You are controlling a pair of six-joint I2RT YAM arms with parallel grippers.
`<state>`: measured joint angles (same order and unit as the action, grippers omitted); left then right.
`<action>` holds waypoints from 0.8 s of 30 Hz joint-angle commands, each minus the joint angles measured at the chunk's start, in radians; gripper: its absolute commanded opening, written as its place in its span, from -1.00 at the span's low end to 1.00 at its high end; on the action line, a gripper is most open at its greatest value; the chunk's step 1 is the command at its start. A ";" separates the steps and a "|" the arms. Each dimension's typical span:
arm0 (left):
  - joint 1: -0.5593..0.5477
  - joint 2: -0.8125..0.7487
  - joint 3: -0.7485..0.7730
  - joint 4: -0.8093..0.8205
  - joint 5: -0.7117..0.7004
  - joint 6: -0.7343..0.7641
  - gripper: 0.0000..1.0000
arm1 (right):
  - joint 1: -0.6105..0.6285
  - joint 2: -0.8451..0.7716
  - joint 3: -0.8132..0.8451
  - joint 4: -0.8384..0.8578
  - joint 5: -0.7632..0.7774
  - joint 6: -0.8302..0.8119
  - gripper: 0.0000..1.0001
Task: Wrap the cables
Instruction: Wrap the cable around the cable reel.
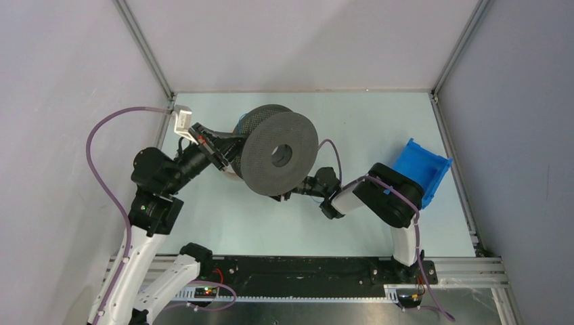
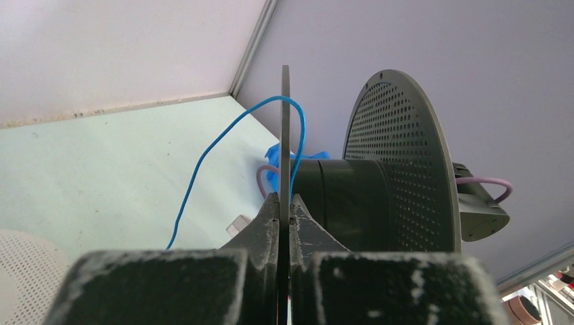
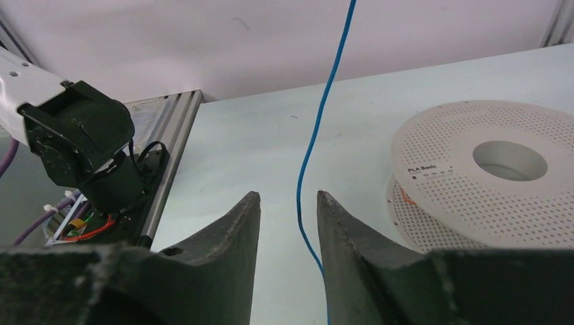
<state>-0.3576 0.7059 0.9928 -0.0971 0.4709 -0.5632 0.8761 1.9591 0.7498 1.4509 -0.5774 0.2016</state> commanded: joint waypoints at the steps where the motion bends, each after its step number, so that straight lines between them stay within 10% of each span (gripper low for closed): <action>1: 0.000 -0.022 0.003 0.152 0.002 -0.066 -1.00 | 0.014 0.027 0.042 0.062 -0.003 0.028 -0.13; 7: 0.000 -0.032 -0.007 0.177 0.003 -0.082 -1.00 | 0.020 0.042 0.058 0.062 0.017 0.055 -0.17; 12: 0.000 -0.034 -0.013 0.178 0.020 -0.066 -1.00 | -0.003 0.031 0.056 0.062 0.046 0.135 -1.00; 24: 0.002 -0.080 -0.018 -0.081 0.053 0.160 -1.00 | -0.299 -0.170 -0.104 0.058 0.147 0.328 -1.00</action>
<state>-0.3576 0.6720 0.9642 -0.1127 0.5564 -0.5140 0.6540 1.8961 0.6876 1.4540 -0.4751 0.4538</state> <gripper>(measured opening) 0.039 0.012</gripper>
